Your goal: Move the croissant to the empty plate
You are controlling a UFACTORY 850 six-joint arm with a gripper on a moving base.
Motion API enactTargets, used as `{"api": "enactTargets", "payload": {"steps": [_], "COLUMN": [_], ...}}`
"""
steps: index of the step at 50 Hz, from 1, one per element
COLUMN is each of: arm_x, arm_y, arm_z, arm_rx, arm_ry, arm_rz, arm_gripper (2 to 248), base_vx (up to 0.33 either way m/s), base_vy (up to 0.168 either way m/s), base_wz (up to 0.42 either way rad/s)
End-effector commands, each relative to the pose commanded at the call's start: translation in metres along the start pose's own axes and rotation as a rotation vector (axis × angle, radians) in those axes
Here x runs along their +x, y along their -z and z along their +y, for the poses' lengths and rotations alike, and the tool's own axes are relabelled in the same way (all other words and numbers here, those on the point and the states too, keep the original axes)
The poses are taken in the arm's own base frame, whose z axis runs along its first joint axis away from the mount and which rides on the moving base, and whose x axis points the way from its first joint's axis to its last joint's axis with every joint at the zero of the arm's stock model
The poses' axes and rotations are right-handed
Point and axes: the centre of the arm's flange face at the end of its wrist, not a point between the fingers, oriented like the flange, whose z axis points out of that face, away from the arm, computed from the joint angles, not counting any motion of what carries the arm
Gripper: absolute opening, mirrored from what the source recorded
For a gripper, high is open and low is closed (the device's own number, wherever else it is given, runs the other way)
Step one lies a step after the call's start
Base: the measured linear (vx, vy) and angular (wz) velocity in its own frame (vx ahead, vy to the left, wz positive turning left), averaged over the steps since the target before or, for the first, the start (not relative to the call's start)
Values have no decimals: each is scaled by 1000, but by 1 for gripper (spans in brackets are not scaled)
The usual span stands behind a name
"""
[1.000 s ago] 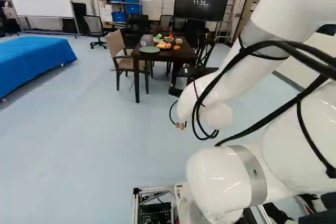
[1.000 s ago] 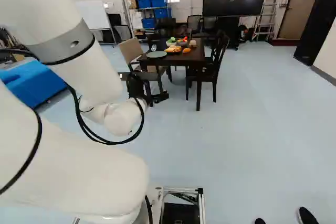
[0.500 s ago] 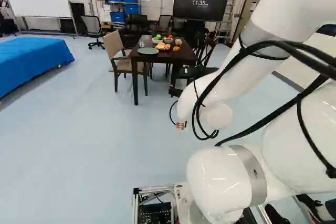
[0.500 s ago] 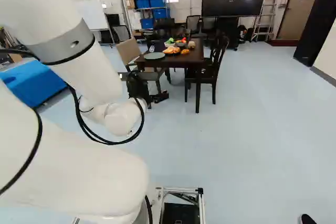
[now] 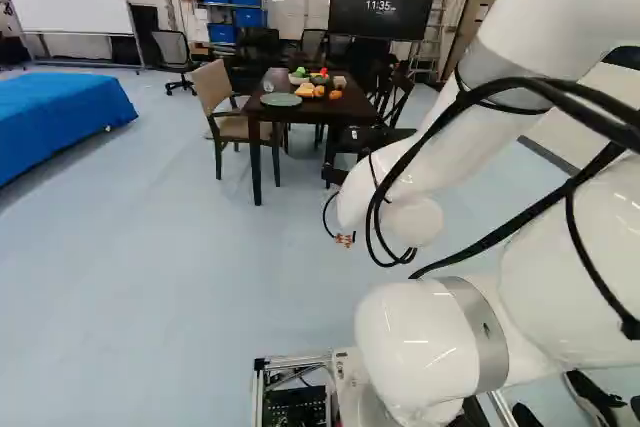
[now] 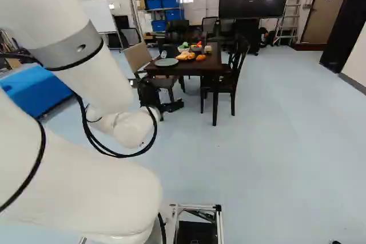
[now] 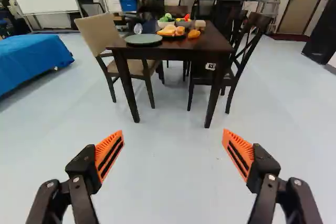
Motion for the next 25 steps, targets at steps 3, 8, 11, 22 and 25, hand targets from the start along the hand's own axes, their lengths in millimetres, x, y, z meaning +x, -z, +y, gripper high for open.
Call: {"api": "enactTargets", "payload": {"steps": [3, 8, 11, 22, 25], "arm_x": [0, 0, 0, 0, 0], "arm_y": [0, 0, 0, 0, 0], "arm_z": [0, 0, 0, 0, 0], "arm_rx": [0, 0, 0, 0, 0], "arm_ry": [0, 0, 0, 0, 0], "arm_rz": [0, 0, 0, 0, 0], "arm_gripper": [247, 247, 247, 247, 247], "base_vx": [103, 111, 103, 109, 110], "base_vy": [-3, -3, -2, -3, -3], "base_wz": [-12, -14, -9, -13, -17]}}
